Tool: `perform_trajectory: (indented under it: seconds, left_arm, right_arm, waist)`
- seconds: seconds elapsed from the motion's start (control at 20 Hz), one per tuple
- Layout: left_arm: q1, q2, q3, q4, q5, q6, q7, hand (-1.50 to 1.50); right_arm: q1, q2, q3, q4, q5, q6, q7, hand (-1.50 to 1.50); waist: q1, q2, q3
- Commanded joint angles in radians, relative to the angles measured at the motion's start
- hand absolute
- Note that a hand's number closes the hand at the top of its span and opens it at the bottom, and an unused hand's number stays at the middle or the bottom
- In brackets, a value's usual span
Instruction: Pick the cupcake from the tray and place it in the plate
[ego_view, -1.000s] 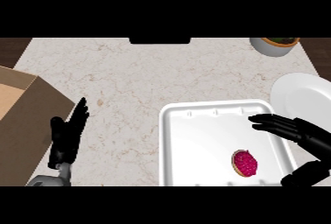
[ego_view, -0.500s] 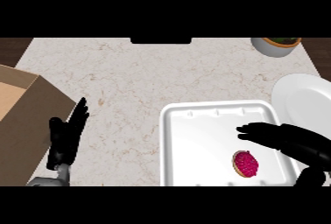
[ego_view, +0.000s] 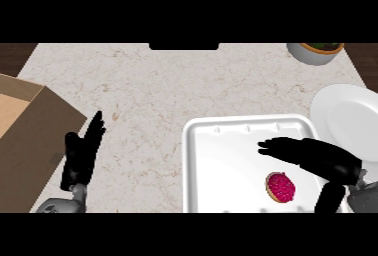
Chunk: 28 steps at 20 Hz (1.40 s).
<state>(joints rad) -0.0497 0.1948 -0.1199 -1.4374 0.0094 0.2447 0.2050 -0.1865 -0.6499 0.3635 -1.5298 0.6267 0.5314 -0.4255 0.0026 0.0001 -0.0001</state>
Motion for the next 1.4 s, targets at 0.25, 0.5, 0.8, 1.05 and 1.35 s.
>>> perform_trajectory:
  seconds: [0.25, 0.5, 0.8, 1.05, 1.35]
  left_arm:
    - [0.0, -0.016, 0.038, -0.042, -0.028, -0.028, 0.041, 0.0]
    - [0.038, -0.063, 0.027, -0.055, -0.065, -0.015, 0.025, 0.0]
    - [0.047, -0.083, 0.037, -0.036, -0.089, -0.027, -0.011, 0.0]
    - [0.027, -0.065, 0.081, -0.023, -0.05, -0.076, 0.014, 0.0]
    - [-0.034, -0.085, 0.094, 0.032, -0.08, -0.072, 0.0, 0.0]
  right_arm:
    - [0.053, 0.11, 0.0, 0.024, 0.16, 0.007, -0.026, -1.5]
    - [0.023, 0.136, -0.057, 0.029, 0.19, 0.077, -0.05, -1.5]
    - [0.095, 0.174, -0.039, 0.036, 0.28, 0.029, -0.064, -1.5]
    - [0.053, 0.181, -0.055, 0.088, 0.321, -0.061, -0.172, 1.5]
    - [0.033, 0.213, -0.087, 0.127, 0.379, -0.11, -0.225, 1.5]
  waist:
    - [-0.001, 0.0, 0.0]
    - [-0.001, -0.001, 0.0]
    - [-0.003, -0.001, 0.0]
    - [-0.002, 0.0, 0.0]
    - [-0.003, 0.0, 0.0]
